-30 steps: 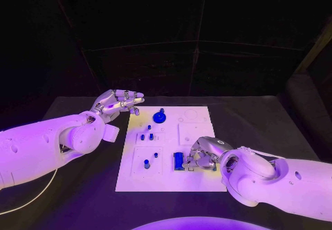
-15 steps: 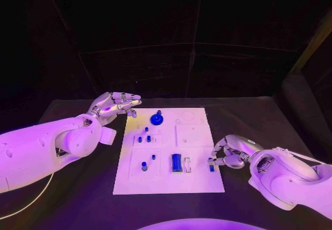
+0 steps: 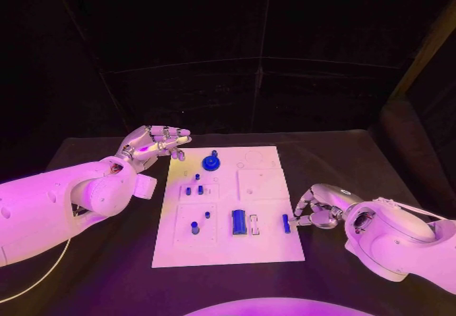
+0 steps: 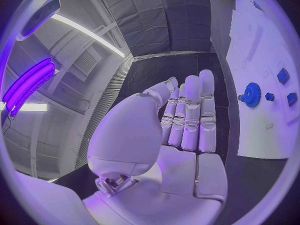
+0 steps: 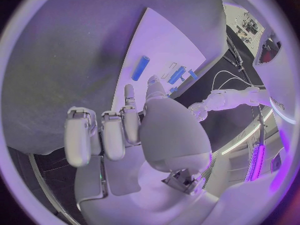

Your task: Assemble the parts on the task board

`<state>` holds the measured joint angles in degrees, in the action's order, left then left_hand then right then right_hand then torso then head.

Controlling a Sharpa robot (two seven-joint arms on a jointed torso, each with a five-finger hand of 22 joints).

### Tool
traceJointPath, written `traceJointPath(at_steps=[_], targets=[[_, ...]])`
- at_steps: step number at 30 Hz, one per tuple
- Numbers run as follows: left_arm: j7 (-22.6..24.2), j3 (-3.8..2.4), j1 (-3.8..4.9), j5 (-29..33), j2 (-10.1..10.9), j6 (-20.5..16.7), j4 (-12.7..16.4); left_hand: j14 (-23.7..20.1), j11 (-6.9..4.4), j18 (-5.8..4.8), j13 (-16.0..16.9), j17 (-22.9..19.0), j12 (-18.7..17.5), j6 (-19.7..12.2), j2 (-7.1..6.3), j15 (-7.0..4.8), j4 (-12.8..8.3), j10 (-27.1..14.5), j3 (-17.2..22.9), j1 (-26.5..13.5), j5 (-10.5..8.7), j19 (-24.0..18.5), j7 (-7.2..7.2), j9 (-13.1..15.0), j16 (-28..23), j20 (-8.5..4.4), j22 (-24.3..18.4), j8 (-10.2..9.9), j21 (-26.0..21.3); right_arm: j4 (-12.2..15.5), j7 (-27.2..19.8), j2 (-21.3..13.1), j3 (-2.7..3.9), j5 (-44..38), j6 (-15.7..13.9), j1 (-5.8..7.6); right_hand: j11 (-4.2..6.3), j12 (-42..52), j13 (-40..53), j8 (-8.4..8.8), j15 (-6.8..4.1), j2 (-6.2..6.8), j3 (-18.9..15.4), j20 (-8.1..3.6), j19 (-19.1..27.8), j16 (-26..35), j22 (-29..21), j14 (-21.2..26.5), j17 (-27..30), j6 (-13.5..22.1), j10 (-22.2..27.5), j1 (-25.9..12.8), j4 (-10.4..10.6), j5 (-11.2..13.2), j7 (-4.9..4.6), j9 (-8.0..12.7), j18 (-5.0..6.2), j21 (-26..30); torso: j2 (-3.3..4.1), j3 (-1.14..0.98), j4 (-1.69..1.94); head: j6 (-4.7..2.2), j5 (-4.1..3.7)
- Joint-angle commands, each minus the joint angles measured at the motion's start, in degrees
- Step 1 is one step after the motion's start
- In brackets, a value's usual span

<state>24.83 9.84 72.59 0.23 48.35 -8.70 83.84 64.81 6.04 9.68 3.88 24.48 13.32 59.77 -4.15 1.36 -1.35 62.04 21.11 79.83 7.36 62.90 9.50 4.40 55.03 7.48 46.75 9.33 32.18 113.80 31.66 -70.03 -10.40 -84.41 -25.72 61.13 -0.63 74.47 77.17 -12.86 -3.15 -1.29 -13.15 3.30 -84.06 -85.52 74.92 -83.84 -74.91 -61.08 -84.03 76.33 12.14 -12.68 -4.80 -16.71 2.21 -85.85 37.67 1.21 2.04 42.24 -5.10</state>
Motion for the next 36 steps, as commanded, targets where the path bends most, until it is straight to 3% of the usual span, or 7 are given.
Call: traceJointPath(at_steps=[1, 9, 14, 32, 36], targets=[[0.72, -0.04, 0.07, 0.12, -0.02, 0.45, 0.16, -0.34, -0.13, 0.82, -0.05, -0.05, 0.2, 0.31, 0.18, -0.01, -0.23, 0.25, -0.17, -0.11, 0.35, -0.28, 0.02, -0.07, 0.2, -0.28, -0.08, 0.3, -0.08, -0.42, 2.28, 0.71, -0.02, -2.01, 2.75, -0.01, 0.38, -0.26, 3.34, 0.33, -0.2, 0.26, -0.52, -0.02, -0.06, 0.37, 7.03, -4.29, -5.97, -0.65, -1.33, -0.78, 0.12, -0.25, 0.05, 0.05, -0.14, 0.09, 0.05, -0.02, -0.01, 0.11, 0.06], [0.68, -0.04, 0.07, 0.12, -0.1, 0.61, 0.07, -0.34, -0.13, 0.82, -0.05, -0.05, 0.2, 0.31, 0.18, -0.01, -0.23, 0.25, -0.17, -0.11, 0.35, -0.28, 0.02, -0.07, 0.2, -0.28, -0.08, 0.3, -0.08, -2.3, 3.09, 3.24, -0.04, -2.9, 2.64, -0.22, 0.5, -0.23, 3.39, 0.43, -0.3, -0.04, -0.62, -0.12, -0.1, 0.32, 7.08, -4.31, -6.08, -0.93, -1.37, -0.5, 0.32, -0.71, 0.18, 0.05, -0.15, 0.07, 0.06, -0.01, 0.15, 0.22, -0.26], [0.64, -0.03, 0.06, 0.12, -0.11, 0.64, 0.05, -0.34, -0.13, 0.82, -0.05, -0.05, 0.2, 0.31, 0.18, -0.01, -0.23, 0.25, -0.17, -0.11, 0.35, -0.28, 0.02, -0.07, 0.2, -0.28, -0.08, 0.3, -0.08, -3.38, 3.29, 4.82, -0.04, -3.49, 2.83, -0.45, 0.6, -0.26, 3.41, 0.55, -0.41, -0.36, -0.51, -0.23, -0.12, 0.29, 7.11, -4.33, -6.15, -1.21, -1.38, 0.49, 0.02, -0.8, 0.26, 0.05, -0.16, 0.07, 0.08, -0.04, 0.05, 0.29, 0.0], [0.5, -0.02, 0.05, 0.12, -0.1, 0.78, -0.11, -0.34, -0.13, 0.82, -0.05, -0.05, 0.2, 0.31, 0.18, -0.01, -0.23, 0.25, -0.17, -0.11, 0.35, -0.28, 0.02, -0.07, 0.2, -0.28, -0.08, 0.3, -0.08, -4.59, 5.02, 6.89, -0.04, -6.46, 8.18, -1.23, 0.84, -0.74, 3.32, 1.2, -0.63, -0.28, -0.48, -0.49, 0.0, 0.39, 6.99, -4.31, -6.1, -2.21, -1.24, 5.38, -2.9, -0.12, 0.48, 0.15, -0.13, 0.22, 0.0, 0.02, 0.09, 0.53, 0.27], [0.49, -0.02, 0.04, 0.12, -0.08, 0.79, -0.09, -0.37, -0.14, 0.81, -0.06, -0.11, 0.21, 0.35, 0.21, -0.01, -0.23, 0.3, -0.18, -0.1, 0.35, -0.29, -0.01, -0.08, 0.23, -0.29, -0.09, 0.32, -0.08, -4.7, 5.46, 7.44, -0.04, -8.55, 8.82, -1.25, 1.01, -0.84, 3.33, 1.51, -0.81, -1.16, 0.76, -0.63, -0.04, 0.4, 7.08, -4.31, -6.14, -2.59, -1.18, 8.9, -5.08, 1.43, 0.62, 0.25, -0.14, 0.2, 0.05, 0.01, 0.12, 0.52, 0.3]])
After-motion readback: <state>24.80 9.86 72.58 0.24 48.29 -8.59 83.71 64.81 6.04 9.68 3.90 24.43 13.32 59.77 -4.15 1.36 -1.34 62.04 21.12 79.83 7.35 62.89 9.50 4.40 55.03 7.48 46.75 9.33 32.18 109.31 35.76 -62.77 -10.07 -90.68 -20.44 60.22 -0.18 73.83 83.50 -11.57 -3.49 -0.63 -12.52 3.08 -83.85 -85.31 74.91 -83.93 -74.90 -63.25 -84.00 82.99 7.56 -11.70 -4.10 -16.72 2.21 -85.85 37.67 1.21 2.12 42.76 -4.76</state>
